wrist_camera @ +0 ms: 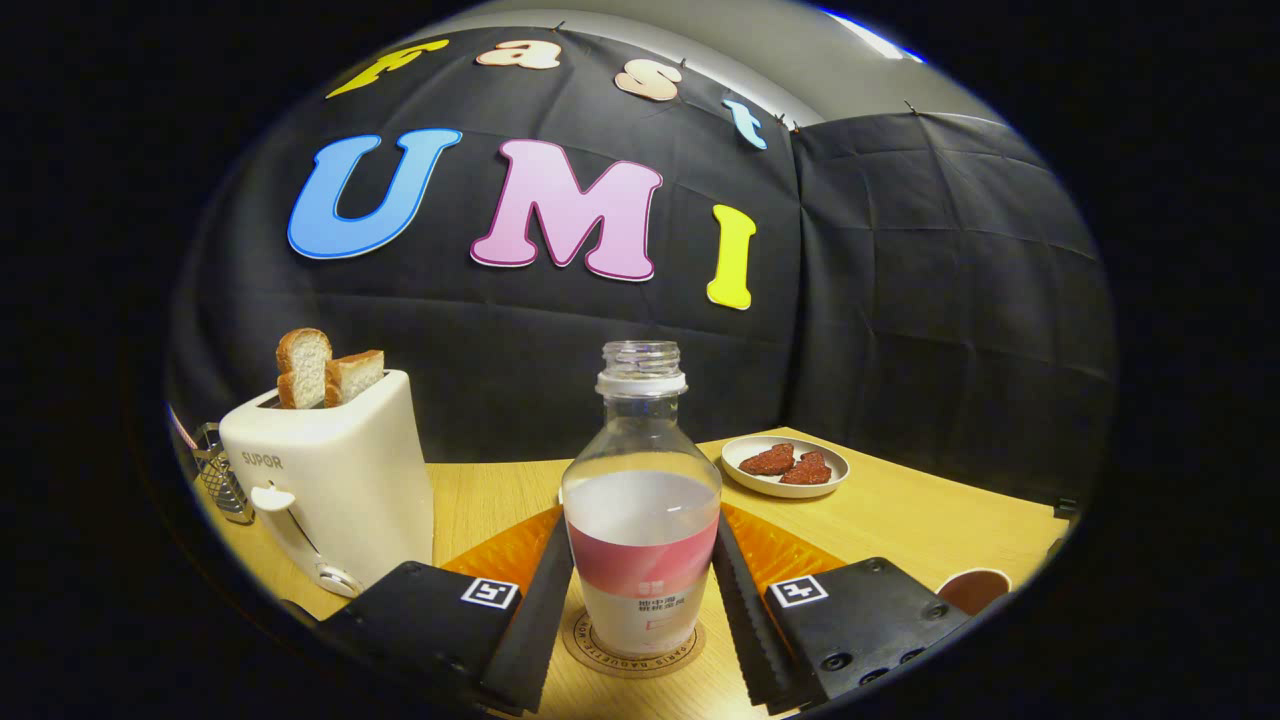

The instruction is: Take the bottle from table, then pour the juice into the cup, finally place the bottle on the coaster

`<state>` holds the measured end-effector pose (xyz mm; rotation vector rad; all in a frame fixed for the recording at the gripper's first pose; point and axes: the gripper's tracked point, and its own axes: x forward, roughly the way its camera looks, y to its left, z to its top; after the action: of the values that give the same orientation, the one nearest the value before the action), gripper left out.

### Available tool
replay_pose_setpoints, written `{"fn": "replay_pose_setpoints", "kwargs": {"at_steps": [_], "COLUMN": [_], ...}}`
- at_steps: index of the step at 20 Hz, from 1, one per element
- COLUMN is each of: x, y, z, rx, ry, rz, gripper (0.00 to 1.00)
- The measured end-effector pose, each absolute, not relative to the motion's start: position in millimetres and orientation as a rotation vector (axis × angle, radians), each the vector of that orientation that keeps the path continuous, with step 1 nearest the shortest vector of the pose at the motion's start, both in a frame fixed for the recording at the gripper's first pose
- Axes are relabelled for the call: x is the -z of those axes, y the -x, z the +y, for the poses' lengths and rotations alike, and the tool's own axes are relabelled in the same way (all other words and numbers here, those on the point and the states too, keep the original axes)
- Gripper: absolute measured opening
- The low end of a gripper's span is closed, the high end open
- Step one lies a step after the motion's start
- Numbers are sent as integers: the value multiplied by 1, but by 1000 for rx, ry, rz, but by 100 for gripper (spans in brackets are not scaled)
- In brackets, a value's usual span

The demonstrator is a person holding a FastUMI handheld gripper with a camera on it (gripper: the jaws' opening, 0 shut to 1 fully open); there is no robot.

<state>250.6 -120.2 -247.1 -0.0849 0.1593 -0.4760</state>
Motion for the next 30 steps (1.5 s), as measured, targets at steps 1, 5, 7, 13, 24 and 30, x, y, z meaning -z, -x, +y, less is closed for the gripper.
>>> {"fn": "replay_pose_setpoints", "kwargs": {"at_steps": [1,5,7,13,24,30], "x": [247,247,250,244,242,216], "y": [-252,-256,-254,-245,-218,-194], "z": [-121,-123,-125,-130,-125,-111], "rx": [478,498,499,518,501,479], "ry": [78,70,83,100,15,-39], "rz": [157,153,167,148,166,156], "gripper": [76,76,76,94,97,97]}}
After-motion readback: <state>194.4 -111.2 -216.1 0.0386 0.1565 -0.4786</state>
